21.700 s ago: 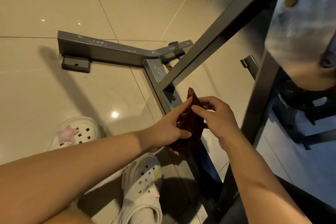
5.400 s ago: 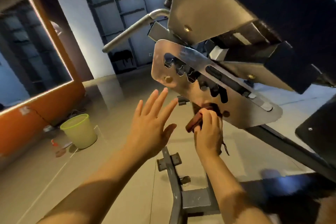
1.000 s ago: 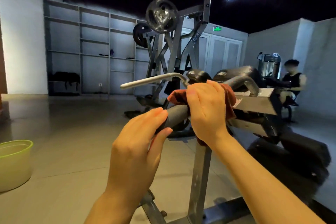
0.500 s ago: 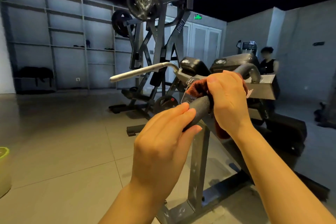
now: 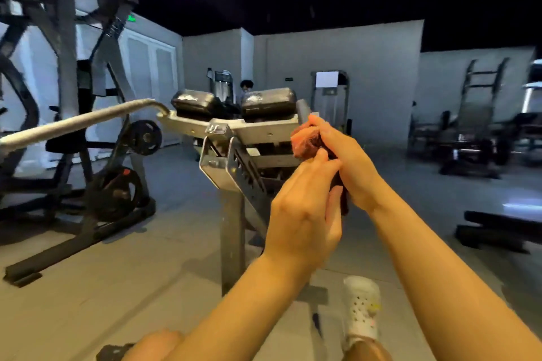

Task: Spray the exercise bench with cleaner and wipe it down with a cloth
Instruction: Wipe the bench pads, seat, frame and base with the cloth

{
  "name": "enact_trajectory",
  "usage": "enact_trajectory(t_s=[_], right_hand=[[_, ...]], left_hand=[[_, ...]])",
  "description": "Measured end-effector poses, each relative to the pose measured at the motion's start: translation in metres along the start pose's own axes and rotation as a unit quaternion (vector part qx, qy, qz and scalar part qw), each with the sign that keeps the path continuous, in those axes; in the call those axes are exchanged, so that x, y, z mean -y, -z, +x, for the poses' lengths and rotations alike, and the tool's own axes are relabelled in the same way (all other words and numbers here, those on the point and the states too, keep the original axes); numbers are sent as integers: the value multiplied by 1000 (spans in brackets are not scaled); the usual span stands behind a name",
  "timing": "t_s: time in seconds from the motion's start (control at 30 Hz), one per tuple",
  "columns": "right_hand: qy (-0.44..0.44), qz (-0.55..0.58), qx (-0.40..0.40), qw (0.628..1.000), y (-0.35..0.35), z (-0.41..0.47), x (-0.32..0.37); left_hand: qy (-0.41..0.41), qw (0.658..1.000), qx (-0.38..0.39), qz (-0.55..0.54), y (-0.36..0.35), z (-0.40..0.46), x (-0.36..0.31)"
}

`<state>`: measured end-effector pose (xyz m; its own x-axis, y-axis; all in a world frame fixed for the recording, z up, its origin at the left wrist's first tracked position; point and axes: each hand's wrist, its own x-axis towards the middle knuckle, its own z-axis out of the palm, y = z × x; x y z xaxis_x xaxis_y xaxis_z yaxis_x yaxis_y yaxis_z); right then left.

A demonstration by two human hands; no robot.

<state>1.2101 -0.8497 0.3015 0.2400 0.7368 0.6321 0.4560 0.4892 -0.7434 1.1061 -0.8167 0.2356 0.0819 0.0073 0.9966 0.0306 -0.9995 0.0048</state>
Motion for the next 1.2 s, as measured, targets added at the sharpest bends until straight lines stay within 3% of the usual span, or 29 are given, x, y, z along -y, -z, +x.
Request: enact_trajectory(t_s=[0.2,0.4,0.53,0.6,0.67,0.73,0.87,0.9,0.97,1.07,1.2], right_hand=[[-109,-134,-41,984,-19,-16,42],[-167,-169,-145,960,-40,-19,45],[-213,-245,-164,932,-54,-9,54],[-197,-338,-145,909,-60,-7,57],[-154,-486,-99,855,-65,-6,63],[-146,-619,-57,770,-71,-6,68],[-240,-817,23,524,-90,-2,63],[-242,-841,17,483,-97,-1,60],[-242,-866,-13,438,-106,1,53],[-243,-879,-67,404,-107,9,33],[-215,-881,-140,398,-106,23,20]], left_hand=[[4,983,109,-149,14,0,15],[12,929,193,-316,23,-12,45],[40,930,179,-319,21,-42,85],[79,932,170,-310,17,-50,113],[84,938,168,-290,10,-45,147],[70,947,176,-260,1,-37,179],[138,931,208,-267,-12,-28,214],[158,920,221,-283,-13,-29,215],[171,902,250,-308,-14,-33,215],[148,898,264,-318,-15,-33,220],[101,909,263,-308,-8,-23,228]])
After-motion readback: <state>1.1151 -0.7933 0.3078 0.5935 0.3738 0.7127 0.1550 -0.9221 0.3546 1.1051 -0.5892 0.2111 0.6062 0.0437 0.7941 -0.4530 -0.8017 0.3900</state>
